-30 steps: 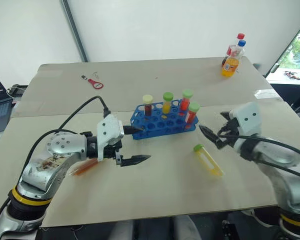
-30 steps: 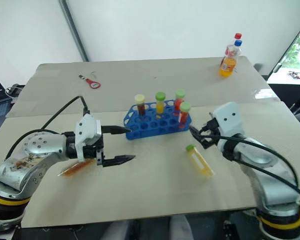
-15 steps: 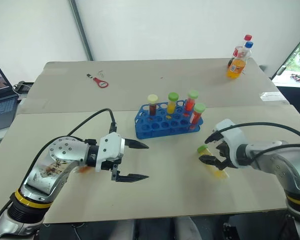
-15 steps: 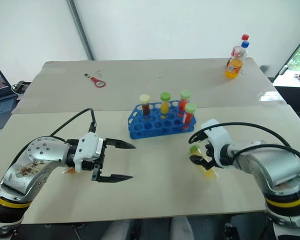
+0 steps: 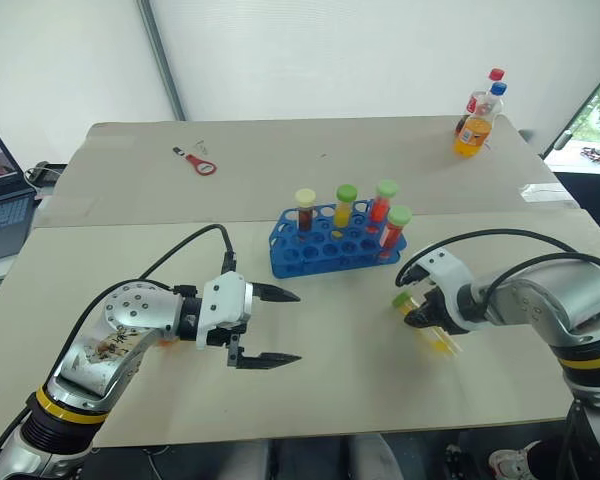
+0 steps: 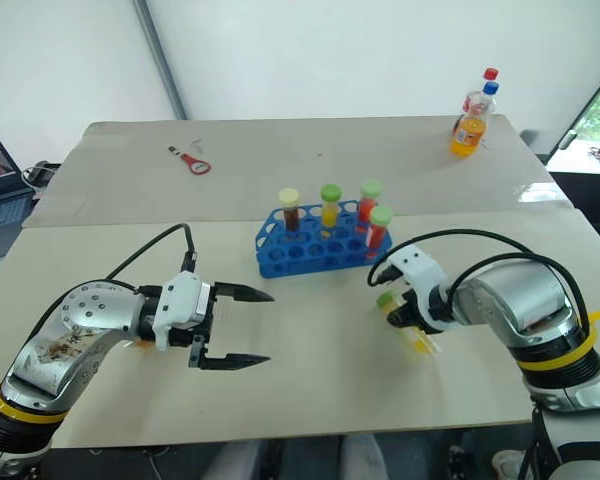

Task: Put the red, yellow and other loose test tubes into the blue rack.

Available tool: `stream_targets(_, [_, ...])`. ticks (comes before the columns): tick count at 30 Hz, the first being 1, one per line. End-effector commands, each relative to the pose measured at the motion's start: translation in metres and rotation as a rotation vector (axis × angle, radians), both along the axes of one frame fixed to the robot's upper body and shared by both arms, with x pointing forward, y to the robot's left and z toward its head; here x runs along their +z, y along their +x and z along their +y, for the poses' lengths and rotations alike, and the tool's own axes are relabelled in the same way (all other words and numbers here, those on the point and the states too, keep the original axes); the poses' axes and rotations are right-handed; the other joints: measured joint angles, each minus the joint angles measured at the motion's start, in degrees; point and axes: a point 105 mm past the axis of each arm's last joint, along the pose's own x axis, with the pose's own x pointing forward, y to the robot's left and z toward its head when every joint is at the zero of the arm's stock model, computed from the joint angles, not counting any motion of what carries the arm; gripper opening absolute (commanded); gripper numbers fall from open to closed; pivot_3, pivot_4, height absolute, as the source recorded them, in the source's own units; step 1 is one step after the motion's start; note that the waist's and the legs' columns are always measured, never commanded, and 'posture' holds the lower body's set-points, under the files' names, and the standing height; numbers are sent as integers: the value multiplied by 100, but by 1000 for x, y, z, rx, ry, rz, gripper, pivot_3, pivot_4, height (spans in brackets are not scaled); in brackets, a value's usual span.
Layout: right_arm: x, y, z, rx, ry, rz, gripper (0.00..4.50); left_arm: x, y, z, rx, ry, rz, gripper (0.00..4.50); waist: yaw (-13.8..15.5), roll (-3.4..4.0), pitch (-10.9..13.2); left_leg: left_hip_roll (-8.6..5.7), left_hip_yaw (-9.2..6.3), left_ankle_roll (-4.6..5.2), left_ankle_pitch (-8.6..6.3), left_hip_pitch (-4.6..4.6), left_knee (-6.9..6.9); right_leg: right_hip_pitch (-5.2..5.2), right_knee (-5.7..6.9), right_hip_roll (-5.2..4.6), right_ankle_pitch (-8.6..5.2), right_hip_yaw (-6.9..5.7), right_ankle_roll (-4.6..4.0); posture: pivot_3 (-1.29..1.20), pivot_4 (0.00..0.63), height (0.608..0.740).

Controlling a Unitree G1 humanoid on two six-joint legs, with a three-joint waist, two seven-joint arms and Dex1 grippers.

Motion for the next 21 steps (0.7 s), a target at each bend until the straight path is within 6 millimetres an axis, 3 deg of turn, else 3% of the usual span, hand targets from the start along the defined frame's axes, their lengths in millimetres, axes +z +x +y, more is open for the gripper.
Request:
stream_targets(1, [16, 2, 0, 2, 15, -58, 977, 9, 0, -1, -1, -11, -43, 4500, 0, 0, 0, 0, 0, 0, 0, 0, 0, 0, 1, 0, 0, 0, 0, 0, 150, 740])
stream_targets(3, [27, 2, 5, 15, 63, -101, 977, 13, 4, 3, 28, -27, -34, 4500, 0, 0, 0, -1, 0, 0, 0, -1, 0, -1, 0, 0, 0, 0, 0, 0, 150, 740])
stream_targets(7, [53, -3, 35, 101, 213, -238, 977, 24, 16, 14, 120, -85, -20, 4500, -10, 0, 0, 3, -5, 0, 0, -1, 0, -1, 2, 3, 0, -2, 0, 0, 150, 740])
stream_targets(11, [92, 3, 76, 144, 510, -576, 975, 35, 31, 25, 219, -137, -49, 4500, -22, -1, -1, 7, -8, 0, 0, 1, -2, -3, 8, 8, 0, -2, 0, 0, 150, 740])
stream_targets(13, [103, 10, 86, 100, 586, -718, 972, 40, 38, 27, 256, -160, -62, 4500, -18, 0, -1, 0, -8, -1, 0, 1, -4, -7, 14, 4, 0, -1, 0, 0, 150, 740])
stream_targets(21, [129, 38, 101, 36, 673, -1094, 962, 50, 46, 28, 267, -158, -56, 4500, -27, -1, -1, -10, -7, -8, 4, 2, 4, -11, 20, 2, 4, 0, 7, 0, 150, 740])
